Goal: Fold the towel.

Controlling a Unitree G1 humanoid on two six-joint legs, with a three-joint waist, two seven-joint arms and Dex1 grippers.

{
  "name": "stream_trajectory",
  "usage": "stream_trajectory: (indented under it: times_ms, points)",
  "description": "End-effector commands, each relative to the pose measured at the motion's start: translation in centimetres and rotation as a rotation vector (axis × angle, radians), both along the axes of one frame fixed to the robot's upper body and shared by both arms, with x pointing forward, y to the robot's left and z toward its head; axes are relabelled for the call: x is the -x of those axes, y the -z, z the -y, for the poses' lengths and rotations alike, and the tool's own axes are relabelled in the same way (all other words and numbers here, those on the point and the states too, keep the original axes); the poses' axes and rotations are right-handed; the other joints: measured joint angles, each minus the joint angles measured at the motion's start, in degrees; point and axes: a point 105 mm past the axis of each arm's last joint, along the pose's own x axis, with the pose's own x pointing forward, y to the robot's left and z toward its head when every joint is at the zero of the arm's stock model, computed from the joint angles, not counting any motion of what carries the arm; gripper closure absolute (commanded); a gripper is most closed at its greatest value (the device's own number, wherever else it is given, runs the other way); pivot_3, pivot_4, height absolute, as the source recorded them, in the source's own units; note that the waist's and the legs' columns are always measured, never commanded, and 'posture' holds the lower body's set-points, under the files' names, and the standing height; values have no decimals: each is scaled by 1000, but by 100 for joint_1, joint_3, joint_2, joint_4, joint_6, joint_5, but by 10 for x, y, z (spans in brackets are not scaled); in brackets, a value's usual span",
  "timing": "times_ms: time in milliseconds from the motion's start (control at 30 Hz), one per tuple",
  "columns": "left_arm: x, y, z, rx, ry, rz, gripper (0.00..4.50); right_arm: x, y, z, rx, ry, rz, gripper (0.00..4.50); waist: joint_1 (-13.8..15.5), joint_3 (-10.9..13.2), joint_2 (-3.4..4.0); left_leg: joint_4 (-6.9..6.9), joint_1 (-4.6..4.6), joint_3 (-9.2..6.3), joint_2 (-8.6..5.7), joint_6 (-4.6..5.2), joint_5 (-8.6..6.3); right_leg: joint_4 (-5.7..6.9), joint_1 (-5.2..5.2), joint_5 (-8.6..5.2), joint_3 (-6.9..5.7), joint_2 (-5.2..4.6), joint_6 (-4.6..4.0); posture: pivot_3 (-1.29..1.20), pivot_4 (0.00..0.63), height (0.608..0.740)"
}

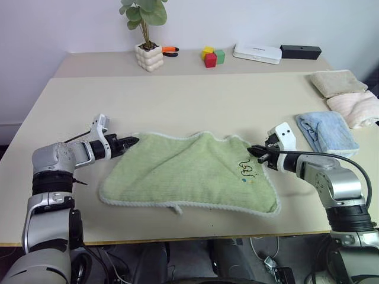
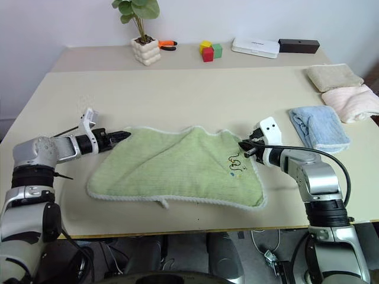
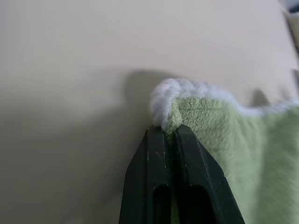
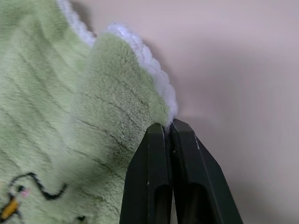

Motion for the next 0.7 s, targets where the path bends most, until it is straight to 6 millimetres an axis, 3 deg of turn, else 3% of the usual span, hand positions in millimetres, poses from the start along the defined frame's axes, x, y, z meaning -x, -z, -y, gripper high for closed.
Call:
stream_trajectory:
  times_ms: [33, 133, 267, 367, 433, 533, 700]
  points:
    - [-30, -38, -13, -109, -126, 290, 4381, -33, -42, -7, 29, 19, 204, 4500, -2, 1, -1, -1, 0, 0, 0, -1, 1, 0, -2, 0, 0, 1, -1, 0, 150, 740]
    - [-53, -59, -13, -186, -200, 414, 4381, -65, -67, -15, 70, 50, 324, 4500, 4, 6, -7, -2, -2, 0, 1, -5, 4, 2, -7, 1, -1, 2, -2, 0, 150, 740]
    - [-73, -121, -9, -411, -267, 686, 4381, -104, -125, -21, 166, 139, 557, 4500, 7, 22, -15, -4, -18, 2, -1, -8, 5, -6, -20, 8, -1, 0, 5, 0, 150, 740]
    - [-70, -171, -6, -515, -285, 898, 4381, -110, -174, -25, 140, 180, 734, 4500, 10, 22, -14, -20, -39, 3, -2, -9, 6, -14, -40, 8, -3, -5, 7, 0, 150, 740]
    - [-67, -184, -6, -544, -268, 956, 4381, -108, -194, -21, 83, 214, 814, 4500, -1, 22, -14, -18, -98, 7, -3, -42, 24, -5, -107, 9, -2, -8, 7, 0, 150, 740]
    - [-50, -191, -12, -633, -176, 1080, 4381, -91, -194, -20, 37, 120, 898, 4500, -18, 21, -12, -32, -110, 21, -2, -45, 26, -3, -126, 8, -11, -14, 7, 0, 150, 740]
    - [-25, -157, -35, -590, -37, 1064, 4381, -47, -157, -25, 1, -85, 852, 4500, -104, 25, 0, -49, -108, 22, -1, -44, 26, 0, -124, 8, -12, -15, 8, 0, 150, 740]
